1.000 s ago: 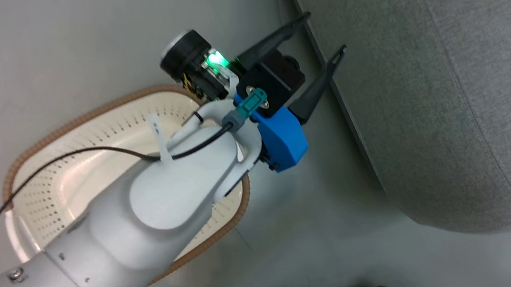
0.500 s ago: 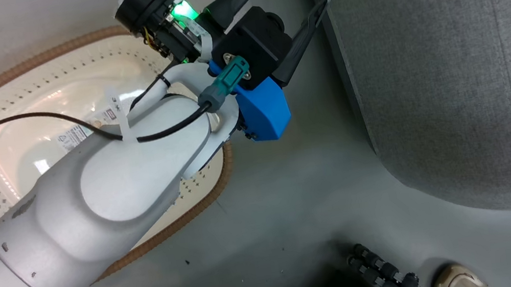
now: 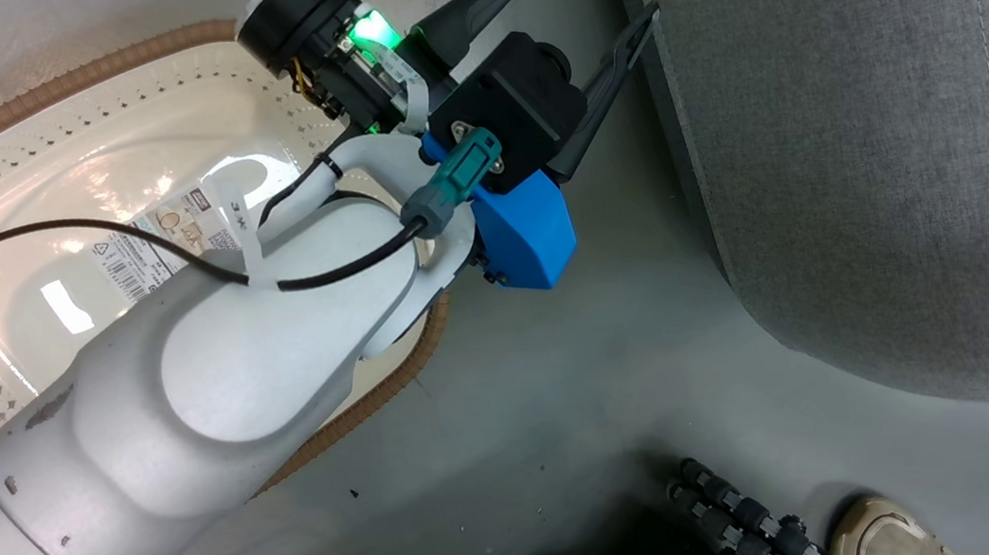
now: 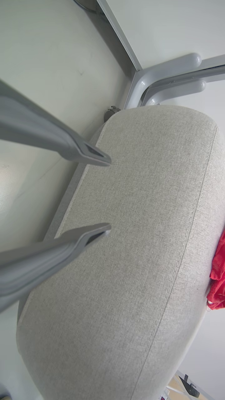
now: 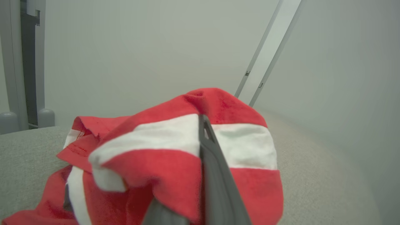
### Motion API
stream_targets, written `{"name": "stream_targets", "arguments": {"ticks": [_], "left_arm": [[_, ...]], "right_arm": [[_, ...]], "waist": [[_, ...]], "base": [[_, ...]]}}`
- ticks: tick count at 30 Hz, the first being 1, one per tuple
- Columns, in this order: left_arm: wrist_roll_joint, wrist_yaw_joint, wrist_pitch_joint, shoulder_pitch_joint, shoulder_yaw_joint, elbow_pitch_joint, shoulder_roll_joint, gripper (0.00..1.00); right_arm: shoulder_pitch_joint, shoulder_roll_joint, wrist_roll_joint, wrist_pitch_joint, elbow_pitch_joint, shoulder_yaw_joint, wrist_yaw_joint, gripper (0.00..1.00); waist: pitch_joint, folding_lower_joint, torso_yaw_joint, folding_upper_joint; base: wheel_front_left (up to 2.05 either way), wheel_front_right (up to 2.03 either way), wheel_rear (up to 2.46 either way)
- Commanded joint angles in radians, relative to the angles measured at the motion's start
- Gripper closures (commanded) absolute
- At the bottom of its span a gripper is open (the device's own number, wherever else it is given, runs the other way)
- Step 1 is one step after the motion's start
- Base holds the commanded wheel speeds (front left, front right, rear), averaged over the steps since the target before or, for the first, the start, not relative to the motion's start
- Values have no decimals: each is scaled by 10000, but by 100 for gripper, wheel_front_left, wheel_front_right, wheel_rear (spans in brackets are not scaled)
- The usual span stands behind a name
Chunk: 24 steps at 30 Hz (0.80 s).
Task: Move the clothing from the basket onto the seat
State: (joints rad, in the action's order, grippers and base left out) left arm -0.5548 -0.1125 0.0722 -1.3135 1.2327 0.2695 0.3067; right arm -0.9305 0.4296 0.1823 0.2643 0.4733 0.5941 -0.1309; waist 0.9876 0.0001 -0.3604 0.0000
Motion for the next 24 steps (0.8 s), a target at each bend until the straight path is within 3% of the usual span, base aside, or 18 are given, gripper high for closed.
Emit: {"name": "stream_targets", "arguments": {"ticks": [1,6,8,16,24], "left_arm": [[-33,-39,53,-16,-6,-15,41,0],[-48,-48,101,-12,21,46,-40,0],[-46,-35,137,34,34,86,-56,0],[-172,25,470,260,38,327,-191,0],[-608,42,1337,906,-189,954,-487,0]], "right_arm": [[155,-225,-67,-2,75,-52,3,100],[493,-773,-159,-2,219,35,5,100],[594,-887,-211,-2,163,109,5,0],[1227,-964,-391,-2,-243,181,3,0],[2799,-1065,-706,-2,-1124,-95,3,0]], "waist": [[-29,-1,11,0],[-111,-1,41,0],[-173,-1,52,0],[-737,-1,141,0],[-2234,-1,372,0]], "base": [[0,0,0],[0,0,0],[0,0,0],[0,0,0],[0,0,0]]}}
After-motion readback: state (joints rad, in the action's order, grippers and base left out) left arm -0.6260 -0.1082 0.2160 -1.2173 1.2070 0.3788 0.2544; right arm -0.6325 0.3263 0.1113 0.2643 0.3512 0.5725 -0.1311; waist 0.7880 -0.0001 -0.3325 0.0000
